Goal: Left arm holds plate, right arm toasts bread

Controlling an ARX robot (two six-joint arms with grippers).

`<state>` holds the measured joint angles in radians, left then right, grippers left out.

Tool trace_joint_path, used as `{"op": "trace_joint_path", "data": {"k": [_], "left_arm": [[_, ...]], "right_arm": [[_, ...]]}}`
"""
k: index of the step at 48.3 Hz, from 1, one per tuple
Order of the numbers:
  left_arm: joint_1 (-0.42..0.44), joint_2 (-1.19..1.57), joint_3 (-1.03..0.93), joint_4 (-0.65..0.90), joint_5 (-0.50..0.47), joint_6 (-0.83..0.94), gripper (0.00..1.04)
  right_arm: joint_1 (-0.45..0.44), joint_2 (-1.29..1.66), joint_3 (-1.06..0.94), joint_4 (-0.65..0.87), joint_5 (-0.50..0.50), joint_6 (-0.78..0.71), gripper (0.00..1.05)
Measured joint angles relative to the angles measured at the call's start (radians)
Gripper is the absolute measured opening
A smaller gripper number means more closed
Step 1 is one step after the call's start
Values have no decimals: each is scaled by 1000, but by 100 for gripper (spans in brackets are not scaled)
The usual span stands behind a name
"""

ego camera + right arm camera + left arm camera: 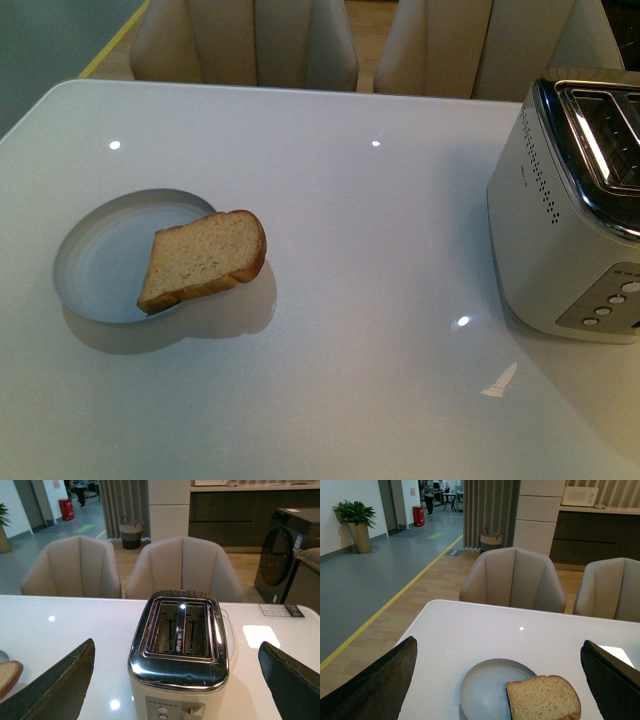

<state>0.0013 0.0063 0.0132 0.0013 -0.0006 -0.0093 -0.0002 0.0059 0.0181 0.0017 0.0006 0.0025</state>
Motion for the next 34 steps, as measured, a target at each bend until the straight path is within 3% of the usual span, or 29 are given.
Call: {"op": "trace_joint_path", "data": {"k": [25,28,31,34], "left_arm": [[0,5,2,-8,5,-3,97],[6,193,140,-319,69,-135,97],[20,332,211,-458,103,-210,97],[56,431,237,-473,141,-266,97]], "right_arm": [[0,0,0,0,0,0,96],[0,0,0,0,0,0,96],[0,0,0,0,-1,0,96],[0,0,0,0,0,0,96]]}}
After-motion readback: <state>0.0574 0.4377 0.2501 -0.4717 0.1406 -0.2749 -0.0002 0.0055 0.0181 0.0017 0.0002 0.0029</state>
